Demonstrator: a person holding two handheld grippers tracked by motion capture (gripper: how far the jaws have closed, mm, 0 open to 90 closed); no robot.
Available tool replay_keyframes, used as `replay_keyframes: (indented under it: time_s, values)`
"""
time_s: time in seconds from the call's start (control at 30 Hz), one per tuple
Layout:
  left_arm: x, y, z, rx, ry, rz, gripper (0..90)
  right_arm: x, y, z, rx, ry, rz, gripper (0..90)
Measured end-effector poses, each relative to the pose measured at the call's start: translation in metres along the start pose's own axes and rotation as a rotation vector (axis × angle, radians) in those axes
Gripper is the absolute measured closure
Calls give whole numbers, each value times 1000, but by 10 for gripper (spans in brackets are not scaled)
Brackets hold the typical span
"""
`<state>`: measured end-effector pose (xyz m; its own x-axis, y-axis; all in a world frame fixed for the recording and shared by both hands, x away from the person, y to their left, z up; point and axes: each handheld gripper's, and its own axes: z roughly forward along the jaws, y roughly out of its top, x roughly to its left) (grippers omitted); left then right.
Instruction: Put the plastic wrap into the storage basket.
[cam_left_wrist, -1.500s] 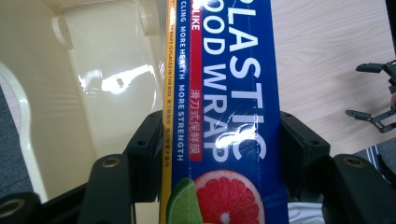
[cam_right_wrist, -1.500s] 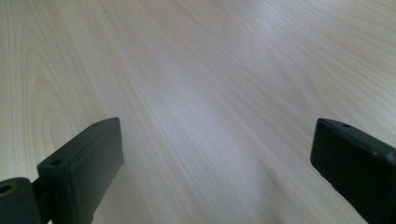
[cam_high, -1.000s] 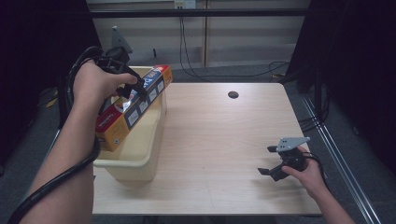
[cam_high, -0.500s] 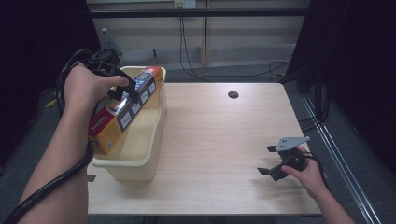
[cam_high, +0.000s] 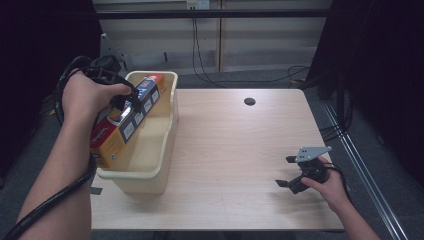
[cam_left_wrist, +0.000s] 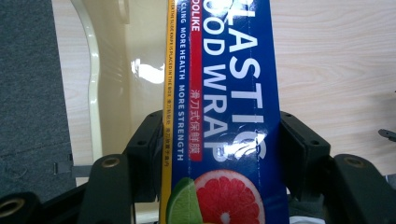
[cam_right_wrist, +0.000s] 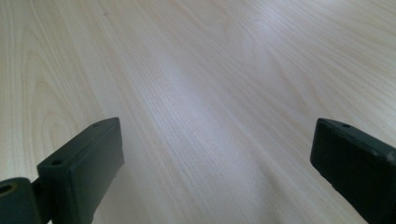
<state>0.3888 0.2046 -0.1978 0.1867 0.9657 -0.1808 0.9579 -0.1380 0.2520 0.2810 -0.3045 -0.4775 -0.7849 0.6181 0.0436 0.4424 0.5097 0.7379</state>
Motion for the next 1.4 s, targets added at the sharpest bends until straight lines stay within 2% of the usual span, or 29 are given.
replay_keyframes:
  time_s: [0.27, 0.7, 0.83, 1.03, 1.4]
  values:
    - [3, -1, 4, 2, 14, -23, 410, -1, 0, -1, -4, 2, -5, 26]
    - [11, -4, 22, 24, 26, -61, 409, 0, 0, -1, -9, -2, -3, 26]
    - [12, -4, 26, 28, 20, -61, 409, 0, 0, 0, -11, 1, -6, 26]
    - [10, -3, 33, 35, 46, -61, 409, 1, 1, 1, -11, 1, -7, 26]
    - [7, -3, 49, 58, 35, -67, 409, 1, 1, -1, -13, 0, -6, 26]
